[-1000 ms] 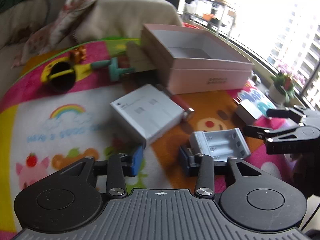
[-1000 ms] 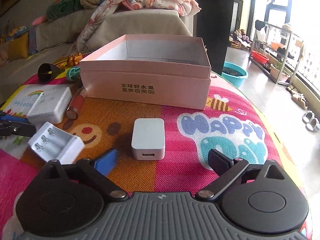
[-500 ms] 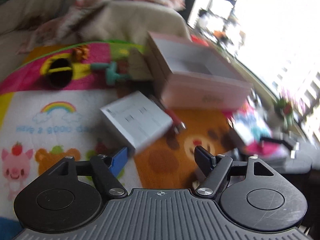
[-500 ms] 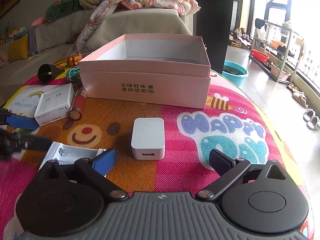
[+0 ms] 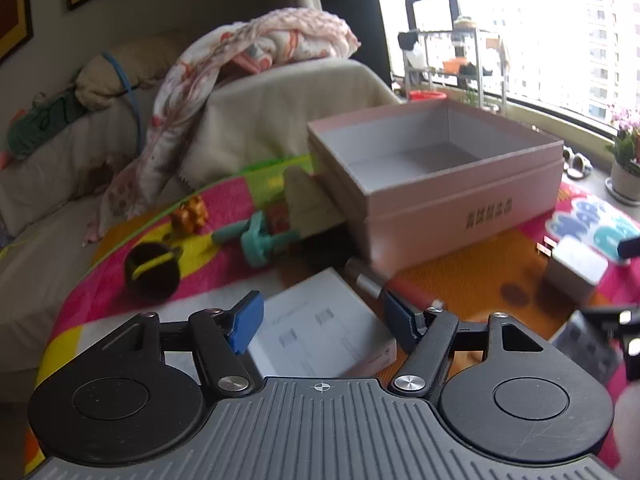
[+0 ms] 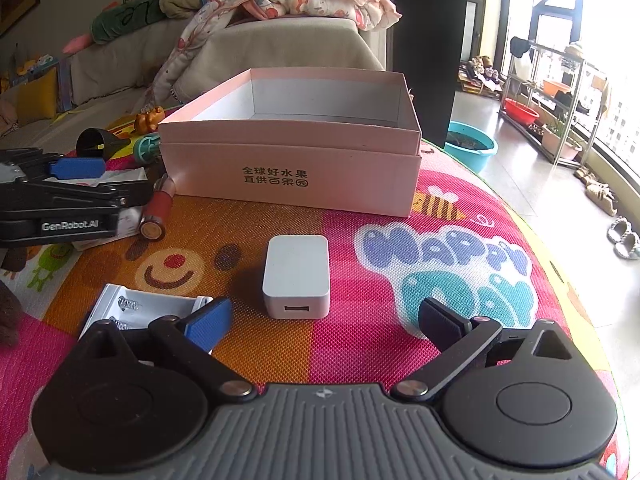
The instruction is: Organize rigid objects
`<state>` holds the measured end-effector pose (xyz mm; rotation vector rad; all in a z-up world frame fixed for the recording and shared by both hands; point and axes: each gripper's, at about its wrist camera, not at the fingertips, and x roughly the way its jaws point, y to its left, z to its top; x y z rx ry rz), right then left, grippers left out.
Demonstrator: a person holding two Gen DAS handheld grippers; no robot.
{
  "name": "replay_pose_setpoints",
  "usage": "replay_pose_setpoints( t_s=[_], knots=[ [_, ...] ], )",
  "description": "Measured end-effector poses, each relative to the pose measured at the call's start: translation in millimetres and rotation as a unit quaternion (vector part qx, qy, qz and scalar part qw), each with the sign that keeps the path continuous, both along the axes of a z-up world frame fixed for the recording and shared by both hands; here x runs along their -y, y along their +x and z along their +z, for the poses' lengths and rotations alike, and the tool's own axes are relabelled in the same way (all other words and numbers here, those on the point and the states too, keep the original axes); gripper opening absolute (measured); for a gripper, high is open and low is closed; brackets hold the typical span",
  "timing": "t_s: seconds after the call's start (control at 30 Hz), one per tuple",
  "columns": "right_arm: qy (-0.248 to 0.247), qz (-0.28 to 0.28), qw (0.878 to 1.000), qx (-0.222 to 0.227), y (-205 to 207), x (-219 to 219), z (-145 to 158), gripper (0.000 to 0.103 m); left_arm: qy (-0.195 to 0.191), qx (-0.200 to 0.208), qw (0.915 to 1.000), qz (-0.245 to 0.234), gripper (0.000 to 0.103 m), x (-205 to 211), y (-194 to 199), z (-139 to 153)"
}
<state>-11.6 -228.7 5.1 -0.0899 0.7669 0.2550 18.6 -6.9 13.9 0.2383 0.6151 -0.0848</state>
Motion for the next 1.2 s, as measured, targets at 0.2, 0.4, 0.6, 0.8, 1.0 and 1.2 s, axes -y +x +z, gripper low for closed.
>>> replay_pose_setpoints(
  t_s=[0.2,0.4,0.6,0.8,1.0,1.2],
  knots=[
    [0.001,0.001,1.0,-0.001,1,0,0,0.101,-0.015,-0.018,0.9994,0.025,0.074,-46,-18,1],
    [0.003,0.003,1.0,-0.006,2,0,-1,0.103,-0.074,-0.052,0.9958,0.017,0.076,-62,6,5],
    [0.003,0.005,1.0,-0.019,6,1,0,0.103,-0.107,-0.075,0.9912,0.022,0.078,-67,21,-5],
    [0.008,0.009,1.0,-0.013,4,1,3,0.101,-0.106,-0.062,0.9923,-0.015,0.075,-60,7,-7],
    [0.007,0.009,1.0,-0.001,17,-13,9,0.069,-0.107,-0.069,0.9915,-0.027,0.075,-53,-11,-5],
    [-0.056,0.06,0.996,0.017,12,-35,21,0.033,-0.093,-0.054,0.9919,-0.068,0.075,-44,-41,6]
  ],
)
